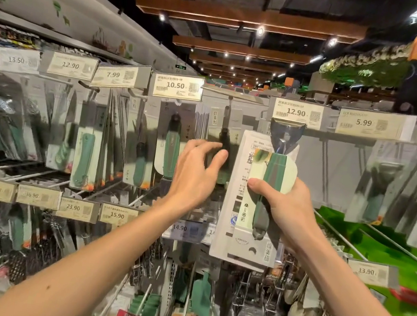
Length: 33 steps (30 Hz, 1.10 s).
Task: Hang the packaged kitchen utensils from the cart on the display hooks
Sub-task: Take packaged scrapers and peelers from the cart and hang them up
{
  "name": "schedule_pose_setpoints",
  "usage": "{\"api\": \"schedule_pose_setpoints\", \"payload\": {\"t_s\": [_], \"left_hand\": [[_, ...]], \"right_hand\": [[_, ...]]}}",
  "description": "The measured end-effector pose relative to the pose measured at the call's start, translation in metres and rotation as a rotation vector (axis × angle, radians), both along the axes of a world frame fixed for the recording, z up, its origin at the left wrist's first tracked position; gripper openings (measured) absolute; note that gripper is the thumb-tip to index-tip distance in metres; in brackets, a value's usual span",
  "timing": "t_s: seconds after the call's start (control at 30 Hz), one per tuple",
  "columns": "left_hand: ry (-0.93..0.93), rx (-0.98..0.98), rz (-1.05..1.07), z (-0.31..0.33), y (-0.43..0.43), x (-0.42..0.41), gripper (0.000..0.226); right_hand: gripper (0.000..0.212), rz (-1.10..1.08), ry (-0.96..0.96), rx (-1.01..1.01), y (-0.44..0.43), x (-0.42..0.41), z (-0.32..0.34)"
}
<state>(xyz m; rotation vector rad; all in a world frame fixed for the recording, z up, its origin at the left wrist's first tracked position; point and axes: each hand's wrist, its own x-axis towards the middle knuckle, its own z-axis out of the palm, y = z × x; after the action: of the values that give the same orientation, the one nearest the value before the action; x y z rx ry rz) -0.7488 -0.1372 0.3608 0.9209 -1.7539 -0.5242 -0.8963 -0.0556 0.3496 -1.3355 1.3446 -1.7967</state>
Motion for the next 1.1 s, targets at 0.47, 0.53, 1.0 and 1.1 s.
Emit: {"api": "schedule_pose_setpoints", "payload": {"t_s": [0.47,0.53,1.0,1.1], "left_hand": [[0.231,0.206,-0.371,-0.015,0.024,0.018,0.015],[0.284,0.243,-0.394,-0.015,0.025,0.017,0.018],[0.171,0.374,-0.598,-0.016,0.043,0.002,0.043],[0.039,0.247,-0.548,-0.016,0.042,0.004,0.030]], "right_hand": [[0.023,-0.090,-0.077,-0.048,0.022,0.001,-0.004],[0.026,-0.077,-0.052,-0.046,0.029,0.002,-0.003],[0.037,0.319,-0.103,0.051,0.046,0.017,-0.008],[0.049,0.429,-0.185,0.107,0.049,0.008,-0.006]]}}
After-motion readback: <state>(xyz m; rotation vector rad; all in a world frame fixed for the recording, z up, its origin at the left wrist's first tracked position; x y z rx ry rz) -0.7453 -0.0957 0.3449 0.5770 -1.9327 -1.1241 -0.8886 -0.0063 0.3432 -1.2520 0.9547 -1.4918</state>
